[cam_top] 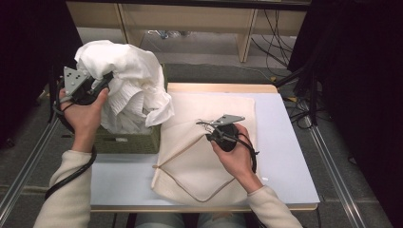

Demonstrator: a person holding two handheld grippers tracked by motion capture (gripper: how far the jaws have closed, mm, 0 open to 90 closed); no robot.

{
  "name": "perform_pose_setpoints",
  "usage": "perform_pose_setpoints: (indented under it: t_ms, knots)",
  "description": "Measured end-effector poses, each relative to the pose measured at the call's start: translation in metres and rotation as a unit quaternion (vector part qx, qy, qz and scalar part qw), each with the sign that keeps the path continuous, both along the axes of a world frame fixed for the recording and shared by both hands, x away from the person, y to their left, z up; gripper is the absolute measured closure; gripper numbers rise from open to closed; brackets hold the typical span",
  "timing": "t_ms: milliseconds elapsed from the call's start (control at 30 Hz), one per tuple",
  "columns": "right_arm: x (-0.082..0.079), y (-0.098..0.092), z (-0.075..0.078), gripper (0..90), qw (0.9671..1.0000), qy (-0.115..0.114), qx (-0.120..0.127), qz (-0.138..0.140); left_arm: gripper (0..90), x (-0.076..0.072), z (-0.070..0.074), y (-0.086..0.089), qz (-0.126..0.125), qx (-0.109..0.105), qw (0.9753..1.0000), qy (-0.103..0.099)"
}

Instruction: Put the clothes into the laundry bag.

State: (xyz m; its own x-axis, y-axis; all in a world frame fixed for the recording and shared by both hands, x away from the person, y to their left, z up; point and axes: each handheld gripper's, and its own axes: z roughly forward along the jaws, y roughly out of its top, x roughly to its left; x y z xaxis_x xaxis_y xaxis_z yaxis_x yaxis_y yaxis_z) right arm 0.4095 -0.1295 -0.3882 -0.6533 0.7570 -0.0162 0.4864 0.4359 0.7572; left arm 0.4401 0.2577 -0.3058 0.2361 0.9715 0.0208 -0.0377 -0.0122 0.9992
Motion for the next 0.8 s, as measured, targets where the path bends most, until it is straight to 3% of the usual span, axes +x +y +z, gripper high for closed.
perform_pose_setpoints:
  t_ms: [167,233,500,533,600,733,800]
  knots:
    - [0.001,0.0,-0.001,87.5,0.9999,-0.012,0.0,0.002,71.9,-0.021,0.019,-0.001,-0.01,0.004,0.9991,-0.041]
    - [-0.002,0.001,0.0,87.6,0.9999,0.003,0.008,-0.012,71.9,-0.03,0.026,-0.002,-0.013,0.003,0.9986,-0.052]
    - [-0.001,0.0,0.0,87.7,1.0,0.003,0.007,-0.004,71.8,-0.044,0.033,-0.004,-0.024,-0.006,0.9977,-0.063]
    - [0.001,-0.001,0.0,87.7,0.9999,-0.011,0.0,0.007,71.8,-0.046,0.033,-0.004,-0.023,-0.005,0.9977,-0.064]
    - [-0.001,0.0,0.002,87.6,0.9999,0.005,0.008,-0.011,71.8,-0.05,0.034,-0.004,-0.026,-0.007,0.997,-0.072]
    - [0.001,-0.002,0.001,87.7,0.9999,-0.01,0.003,-0.005,71.8,-0.064,0.039,-0.003,-0.031,-0.011,0.9951,-0.093]
    - [0.0,-0.002,0.001,87.7,0.9999,-0.004,0.005,-0.009,71.8,-0.074,0.044,-0.001,-0.032,-0.005,0.9944,-0.1]
